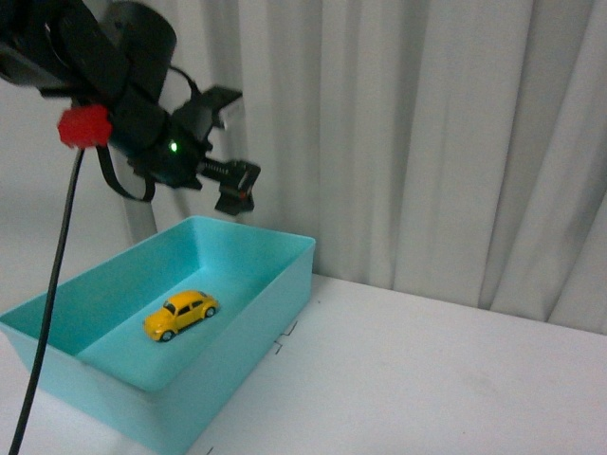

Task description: Wind up and store yellow beetle toy

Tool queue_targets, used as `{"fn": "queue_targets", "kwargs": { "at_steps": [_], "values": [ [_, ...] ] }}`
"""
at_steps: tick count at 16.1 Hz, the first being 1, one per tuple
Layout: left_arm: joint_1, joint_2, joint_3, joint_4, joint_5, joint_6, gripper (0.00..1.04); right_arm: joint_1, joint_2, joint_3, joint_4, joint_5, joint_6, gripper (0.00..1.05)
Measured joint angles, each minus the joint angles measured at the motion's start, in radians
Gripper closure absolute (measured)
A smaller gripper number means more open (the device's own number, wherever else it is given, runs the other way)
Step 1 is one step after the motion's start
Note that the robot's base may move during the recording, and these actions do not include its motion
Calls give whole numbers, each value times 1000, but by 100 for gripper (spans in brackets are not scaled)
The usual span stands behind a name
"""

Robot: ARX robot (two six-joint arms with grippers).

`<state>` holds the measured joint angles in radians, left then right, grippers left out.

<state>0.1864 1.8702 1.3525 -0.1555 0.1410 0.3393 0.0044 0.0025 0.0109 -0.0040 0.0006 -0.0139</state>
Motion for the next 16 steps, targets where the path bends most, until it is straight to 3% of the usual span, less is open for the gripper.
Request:
{"fn": "queue_targets", "kwargs": {
  "at_steps": [2,3,5,7,8,9,11,16],
  "values": [
    [13,-128,-77,31,68,-3,7,0,0,0,0,0,0,6],
    [13,-202,-197,256,68,-56,12,0,0,0,0,0,0,6],
    [-20,-548,-607,689,23,-266,43,0,0,0,0,0,0,6],
    [-51,-723,-754,795,3,-308,63,0,0,0,1,0,0,6],
    [-61,-755,-803,810,-4,-314,70,0,0,0,0,0,0,6],
    [-75,-775,-914,815,-26,-321,86,0,0,0,0,0,0,6],
    [-91,-818,-1019,829,-47,-335,103,0,0,0,0,0,0,6],
    [-193,-1004,-1178,825,-130,-336,103,0,0,0,0,0,0,6]
  ]
}}
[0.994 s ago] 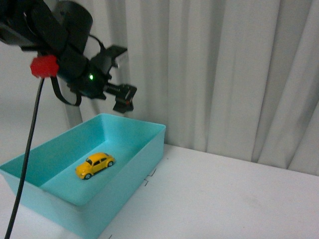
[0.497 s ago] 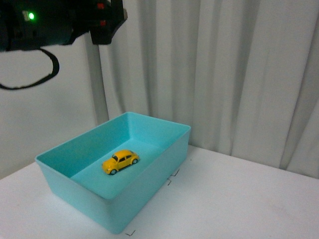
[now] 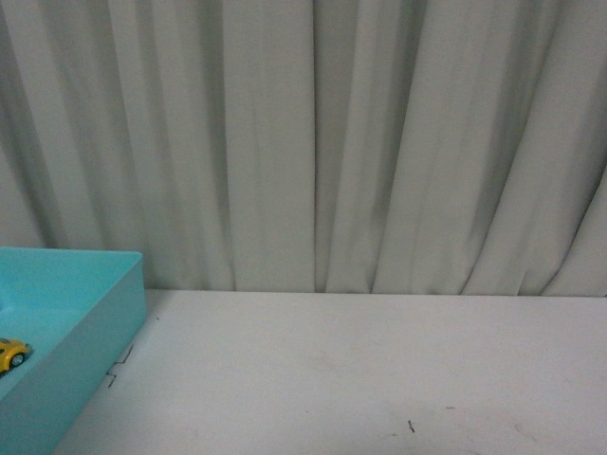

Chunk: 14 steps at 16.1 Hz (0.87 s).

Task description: Wind up and store yellow beetle toy

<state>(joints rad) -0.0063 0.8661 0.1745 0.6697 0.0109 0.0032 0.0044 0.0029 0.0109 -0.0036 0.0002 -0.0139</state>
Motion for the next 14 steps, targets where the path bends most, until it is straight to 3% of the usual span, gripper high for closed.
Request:
{"fn": "queue_targets", "kwargs": {
  "at_steps": [9,10,14],
  "values": [
    [7,-332,-133,-181,-11,0,103,0,0,0,0,0,0,6],
    [7,-342,-163,-143,-11,0,103,0,0,0,0,0,0,6],
    [7,-510,-165,-316,-11,0,103,0,0,0,0,0,0,6]
  ]
}}
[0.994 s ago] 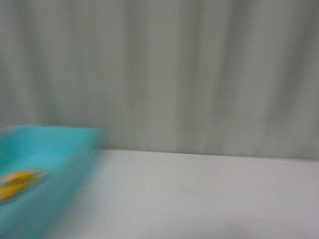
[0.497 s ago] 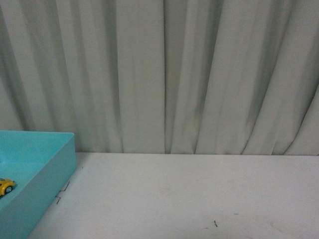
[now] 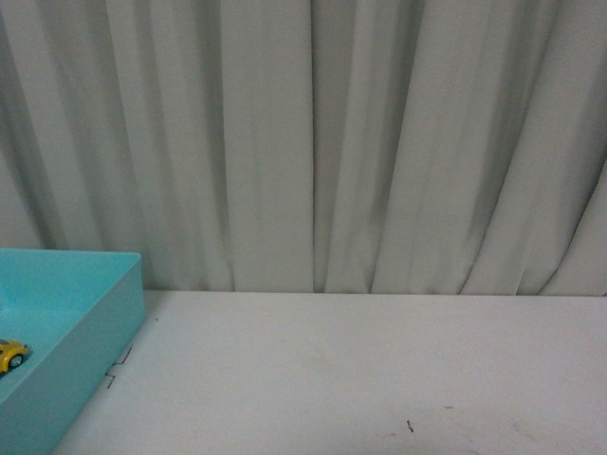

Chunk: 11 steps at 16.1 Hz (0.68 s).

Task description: Wind up and store yellow beetle toy

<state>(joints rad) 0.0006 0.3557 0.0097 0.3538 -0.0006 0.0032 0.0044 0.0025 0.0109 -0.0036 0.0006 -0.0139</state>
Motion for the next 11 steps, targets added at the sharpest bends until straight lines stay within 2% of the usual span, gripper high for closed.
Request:
{"fn": "queue_targets", "kwargs": {
  "at_steps": [11],
  "values": [
    [0,-177,0,-176,0,0,103,0,0,0,0,0,0,6]
  ]
}}
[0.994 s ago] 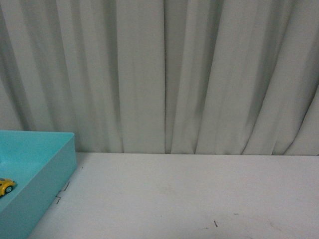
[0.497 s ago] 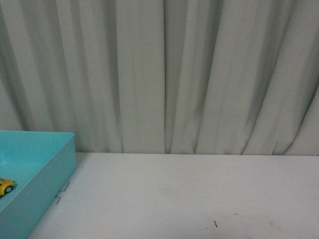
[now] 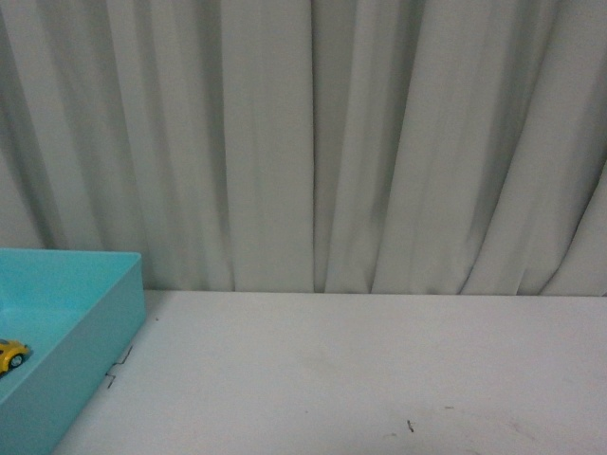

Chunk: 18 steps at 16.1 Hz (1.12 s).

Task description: Wind up and store yellow beetle toy

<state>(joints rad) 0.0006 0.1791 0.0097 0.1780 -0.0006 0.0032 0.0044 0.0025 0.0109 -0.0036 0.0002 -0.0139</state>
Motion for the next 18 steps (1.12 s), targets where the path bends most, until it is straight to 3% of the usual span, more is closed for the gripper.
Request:
{"fn": "queue_targets", "kwargs": {
  "at_steps": [2,9,17,18],
  "values": [
    [0,-134,1,-187,2,0,103,0,0,0,0,0,0,6],
    [0,-177,0,-182,0,-1,100,0,0,0,0,0,0,6],
    [0,-176,0,-182,0,0,5,0,0,0,0,0,0,6],
    [0,-176,0,-182,0,0,7,0,0,0,0,0,0,6]
  ]
}}
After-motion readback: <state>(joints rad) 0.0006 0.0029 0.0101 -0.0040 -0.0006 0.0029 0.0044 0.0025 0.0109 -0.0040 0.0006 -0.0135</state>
